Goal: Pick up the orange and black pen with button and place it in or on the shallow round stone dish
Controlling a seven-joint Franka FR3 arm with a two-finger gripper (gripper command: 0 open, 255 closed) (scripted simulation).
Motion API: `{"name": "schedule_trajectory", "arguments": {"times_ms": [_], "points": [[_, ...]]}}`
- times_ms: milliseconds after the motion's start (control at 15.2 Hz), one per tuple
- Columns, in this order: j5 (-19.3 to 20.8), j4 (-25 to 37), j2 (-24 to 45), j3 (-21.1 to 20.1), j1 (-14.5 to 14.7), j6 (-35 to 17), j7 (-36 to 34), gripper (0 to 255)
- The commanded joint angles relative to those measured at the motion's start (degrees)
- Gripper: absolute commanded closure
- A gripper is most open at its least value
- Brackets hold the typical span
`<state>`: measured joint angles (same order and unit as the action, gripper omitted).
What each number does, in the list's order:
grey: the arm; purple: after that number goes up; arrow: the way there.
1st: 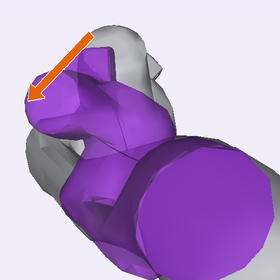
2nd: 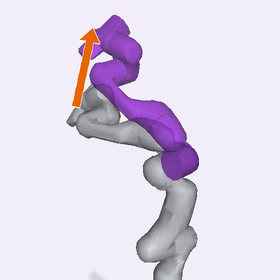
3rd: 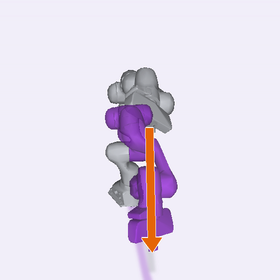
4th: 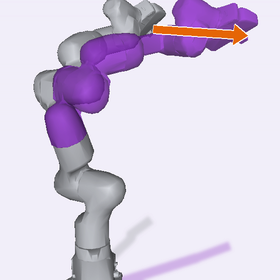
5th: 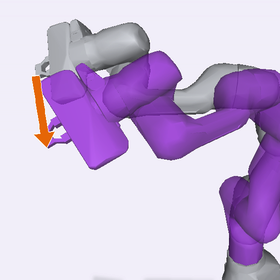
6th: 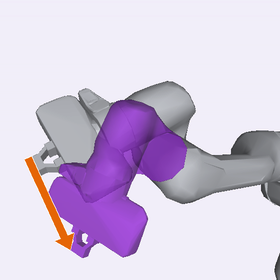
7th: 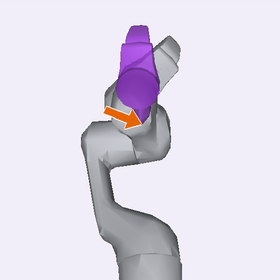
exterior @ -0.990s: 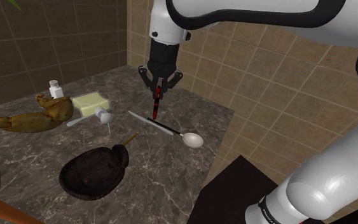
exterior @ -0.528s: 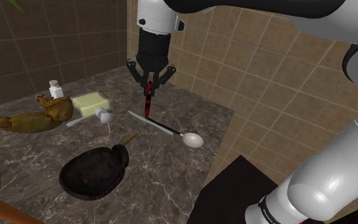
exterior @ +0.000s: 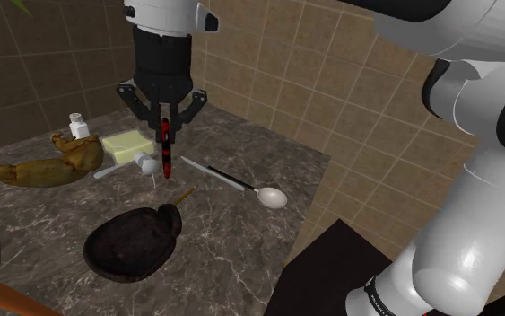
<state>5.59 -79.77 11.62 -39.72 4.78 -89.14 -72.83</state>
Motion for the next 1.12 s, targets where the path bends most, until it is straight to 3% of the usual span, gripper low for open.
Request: {"name": "schedule_trajectory", "arguments": {"times_ms": [0, 198, 264, 1056], "points": [[3.0, 6.2, 4.4, -1.0, 3.8, 2.8, -4.0, 255], [7.9, 16.6, 11.6, -1.4, 10.8, 7.1, -8.6, 255], [10.1, 22.2, 15.1, -1.1, 14.5, 9.5, -10.2, 255], [7.0, 5.4, 10.4, -1.5, 9.2, -2.7, -9.8, 255]]}}
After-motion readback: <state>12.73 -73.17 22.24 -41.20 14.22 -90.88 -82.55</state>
